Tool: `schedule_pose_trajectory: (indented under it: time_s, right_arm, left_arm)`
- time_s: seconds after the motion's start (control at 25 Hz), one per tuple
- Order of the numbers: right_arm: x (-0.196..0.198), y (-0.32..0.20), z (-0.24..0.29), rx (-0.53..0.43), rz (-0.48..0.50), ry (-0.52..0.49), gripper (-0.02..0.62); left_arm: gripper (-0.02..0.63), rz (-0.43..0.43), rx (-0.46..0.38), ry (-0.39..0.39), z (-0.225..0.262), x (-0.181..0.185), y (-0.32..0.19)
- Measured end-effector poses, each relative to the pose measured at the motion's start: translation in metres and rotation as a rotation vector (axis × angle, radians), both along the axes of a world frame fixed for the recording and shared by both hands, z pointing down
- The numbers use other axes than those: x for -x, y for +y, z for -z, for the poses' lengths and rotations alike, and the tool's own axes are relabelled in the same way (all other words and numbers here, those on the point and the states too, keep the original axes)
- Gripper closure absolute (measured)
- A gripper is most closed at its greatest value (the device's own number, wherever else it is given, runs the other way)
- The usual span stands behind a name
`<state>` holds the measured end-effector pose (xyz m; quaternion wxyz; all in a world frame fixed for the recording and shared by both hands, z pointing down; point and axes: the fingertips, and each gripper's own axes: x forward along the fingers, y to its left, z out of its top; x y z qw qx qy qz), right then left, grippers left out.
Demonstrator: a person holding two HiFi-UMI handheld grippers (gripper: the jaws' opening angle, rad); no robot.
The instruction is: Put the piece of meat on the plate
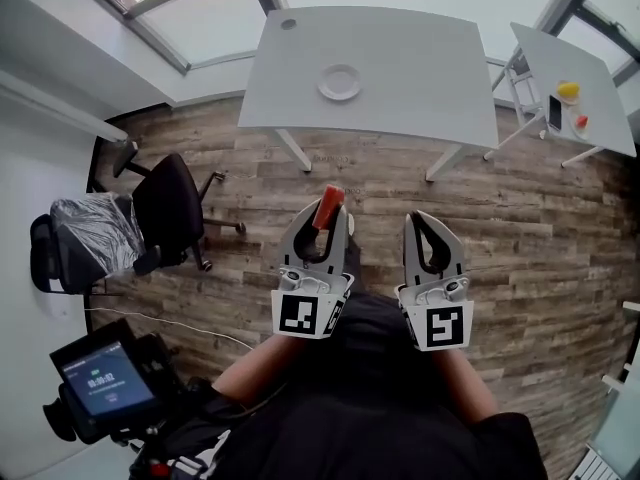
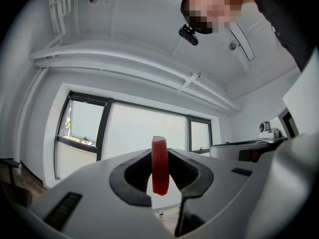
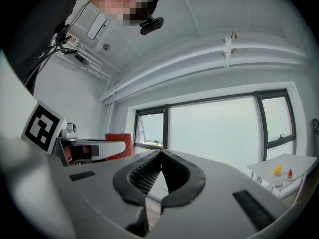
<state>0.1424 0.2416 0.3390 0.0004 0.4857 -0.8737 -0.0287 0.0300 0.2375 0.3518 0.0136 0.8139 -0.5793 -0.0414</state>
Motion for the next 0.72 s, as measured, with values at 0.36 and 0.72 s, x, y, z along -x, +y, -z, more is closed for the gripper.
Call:
schedule_pose_trajectory:
  time_s: [0.36,0.72]
  right_arm:
    - [0.039,-0.102,-0.004,0.099,-0.027,-0.026,0.591]
    - [0.083,-0.189,0.0,0.125,-0.051,-0.021,0.591]
  left_arm:
    - [0.512,-0.007,0.021,-0.024,0.005,0.041,-0.097]
    - [0.512,-0.022,0.029,-0.001,0.012,0.094,-0.18]
